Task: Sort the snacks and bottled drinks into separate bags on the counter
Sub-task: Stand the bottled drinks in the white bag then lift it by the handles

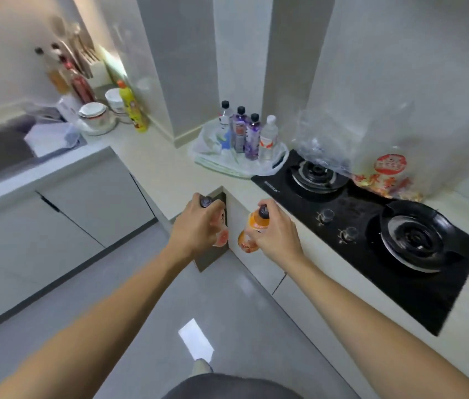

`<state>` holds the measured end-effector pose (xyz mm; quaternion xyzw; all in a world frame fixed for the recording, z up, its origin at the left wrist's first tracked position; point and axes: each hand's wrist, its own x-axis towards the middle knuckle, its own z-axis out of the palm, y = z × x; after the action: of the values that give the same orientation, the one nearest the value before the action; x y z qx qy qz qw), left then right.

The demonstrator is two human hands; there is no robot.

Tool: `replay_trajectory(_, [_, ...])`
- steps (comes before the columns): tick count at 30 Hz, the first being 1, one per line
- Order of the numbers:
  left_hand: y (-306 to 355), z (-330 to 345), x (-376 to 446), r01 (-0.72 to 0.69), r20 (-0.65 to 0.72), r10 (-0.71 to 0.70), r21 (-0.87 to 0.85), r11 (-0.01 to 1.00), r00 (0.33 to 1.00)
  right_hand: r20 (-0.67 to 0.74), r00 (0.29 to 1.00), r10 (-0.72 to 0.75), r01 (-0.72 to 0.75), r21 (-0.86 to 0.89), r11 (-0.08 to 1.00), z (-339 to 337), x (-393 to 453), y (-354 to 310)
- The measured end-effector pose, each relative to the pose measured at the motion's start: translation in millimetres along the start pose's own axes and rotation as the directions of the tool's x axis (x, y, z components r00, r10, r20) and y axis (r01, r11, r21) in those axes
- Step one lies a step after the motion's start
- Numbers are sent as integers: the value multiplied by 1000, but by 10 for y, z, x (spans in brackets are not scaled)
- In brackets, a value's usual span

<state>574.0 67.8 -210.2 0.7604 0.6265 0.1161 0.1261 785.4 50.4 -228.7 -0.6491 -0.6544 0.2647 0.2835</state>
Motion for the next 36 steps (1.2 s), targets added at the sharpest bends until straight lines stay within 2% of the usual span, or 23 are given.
replay_trajectory(5, [-680,-227,511,17,-9,-17,11,1000,1000,-1,1000,25,-25,42,999,380,695,-388])
replay_trajectory(10, [-1027,-183,1255,21,-8,-21,-14,1000,1000,-50,997,62,-61,17,998,505,1514,-411])
replay_trajectory(18, [-1078,-159,2698,-62,-33,60,-64,996,998,-210,972,106,-105,20,994,399,2859,-141])
replay_trajectory(24, [-974,-49,3629,-154,7,156,-121,981,988,-299,942,153,-155,18,988,407,3363,80])
replay_trajectory(28, [-958,162,4116,-277,94,291,-134,951,952,-269,940,211,-219,1,976,562,3528,180])
replay_trajectory(32, [-992,358,4465,-377,217,387,-86,922,896,-249,914,321,-331,2,944,741,3678,158])
replay_trajectory(36, [-1079,481,4689,-468,283,481,-117,876,830,-278,887,368,-389,-23,921,907,3855,89])
